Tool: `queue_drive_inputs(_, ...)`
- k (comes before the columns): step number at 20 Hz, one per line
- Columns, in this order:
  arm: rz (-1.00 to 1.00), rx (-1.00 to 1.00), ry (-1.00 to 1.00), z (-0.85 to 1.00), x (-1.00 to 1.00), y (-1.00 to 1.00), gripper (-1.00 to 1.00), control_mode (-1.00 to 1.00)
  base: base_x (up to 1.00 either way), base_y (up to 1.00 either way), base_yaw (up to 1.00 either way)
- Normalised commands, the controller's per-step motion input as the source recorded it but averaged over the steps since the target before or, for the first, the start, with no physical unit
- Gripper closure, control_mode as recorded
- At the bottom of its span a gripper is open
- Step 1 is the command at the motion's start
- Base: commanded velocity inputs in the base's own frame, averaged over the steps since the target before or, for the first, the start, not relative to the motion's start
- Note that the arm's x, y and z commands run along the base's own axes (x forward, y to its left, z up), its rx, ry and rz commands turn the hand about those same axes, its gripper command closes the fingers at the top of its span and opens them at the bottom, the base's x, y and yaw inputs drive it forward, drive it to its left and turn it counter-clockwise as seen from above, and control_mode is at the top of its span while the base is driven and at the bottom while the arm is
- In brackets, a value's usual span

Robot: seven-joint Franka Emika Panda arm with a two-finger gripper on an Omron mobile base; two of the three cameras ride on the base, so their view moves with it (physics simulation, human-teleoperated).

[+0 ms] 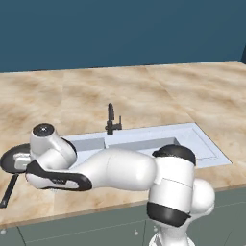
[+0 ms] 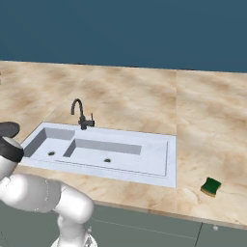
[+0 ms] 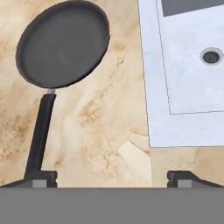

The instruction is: Pick the pan and sponge and place them into the sink. Then turn on the water.

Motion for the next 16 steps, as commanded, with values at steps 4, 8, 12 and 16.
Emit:
queue_drive_inputs(4,0.00,0.00,0.00,-0.22,0.09,0.42,-1.00,-1.00,0.00,0.00,0.00)
queue_drive_inputs(8,0.00,0.00,0.01,-0.18,0.11,0.42,-1.00,-1.00,0.00,0.00,0.00)
queue_drive_inputs(12,0.00,0.00,0.03,-0.15,0.16,0.41,-1.00,-1.00,0.00,0.00,0.00)
queue_drive_inputs(16,0.00,0.00,0.03,-0.16,0.19,0.37,-1.00,-1.00,0.00,0.00,0.00)
